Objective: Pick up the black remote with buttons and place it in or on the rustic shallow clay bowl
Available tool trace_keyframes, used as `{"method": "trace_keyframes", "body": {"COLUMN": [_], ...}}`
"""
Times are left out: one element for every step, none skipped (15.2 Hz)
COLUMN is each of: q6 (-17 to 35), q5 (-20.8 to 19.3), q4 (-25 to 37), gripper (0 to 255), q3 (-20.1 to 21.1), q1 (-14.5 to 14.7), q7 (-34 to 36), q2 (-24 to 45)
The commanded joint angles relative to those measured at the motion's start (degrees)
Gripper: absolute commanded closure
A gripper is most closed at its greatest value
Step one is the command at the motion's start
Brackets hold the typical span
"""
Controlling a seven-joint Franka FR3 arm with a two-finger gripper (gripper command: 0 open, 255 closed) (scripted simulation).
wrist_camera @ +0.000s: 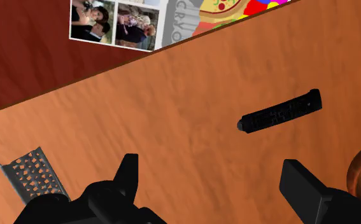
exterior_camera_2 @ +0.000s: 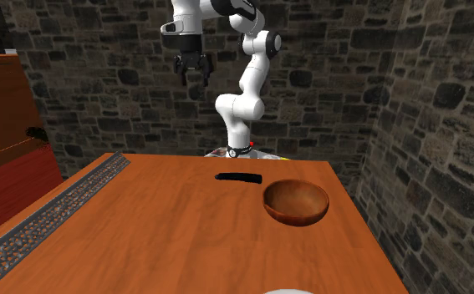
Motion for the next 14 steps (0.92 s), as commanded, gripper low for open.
{"method": "trace_keyframes", "body": {"q6": [0.0, 0.9, 1.9, 2.9, 3.8, 4.8, 5.8, 6.8, 7.9, 9.0, 10.2, 11.4, 12.6, 13.9], "q5": [0.0, 0.8, 1.7, 2.7, 3.7, 4.8, 5.9, 7.1, 8.3, 9.6, 10.9, 12.2, 13.6, 14.9], "q4": [0.0, -2.1, -4.0, -5.9, -7.7, -9.3, -10.9, -12.4, -13.7, -15.0, -16.1, -17.1, -18.1, -18.9], "gripper": [0, 0, 0, 0, 0, 0, 0, 0, 0, 0, 0, 0, 0, 0], "q3": [0.0, 1.4, 2.9, 4.4, 6.0, 7.6, 9.2, 10.9, 12.6, 14.4, 16.2, 18.0, 19.9, 21.9], "q1": [0.0, -0.6, -1.2, -1.7, -2.3, -2.8, -3.2, -3.6, -4.0, -4.4, -4.7, -5.1, -5.4, -5.8], "q7": [0.0, 3.1, 6.2, 9.3, 12.4, 15.4, 18.5, 21.6, 24.7, 27.8, 30.9, 34.1, 37.1, 40.2], "q2": [0.0, -1.1, -2.1, -2.9, -3.7, -4.4, -5.0, -5.4, -5.7, -5.9, -5.9, -5.8, -5.5, -5.1]}}
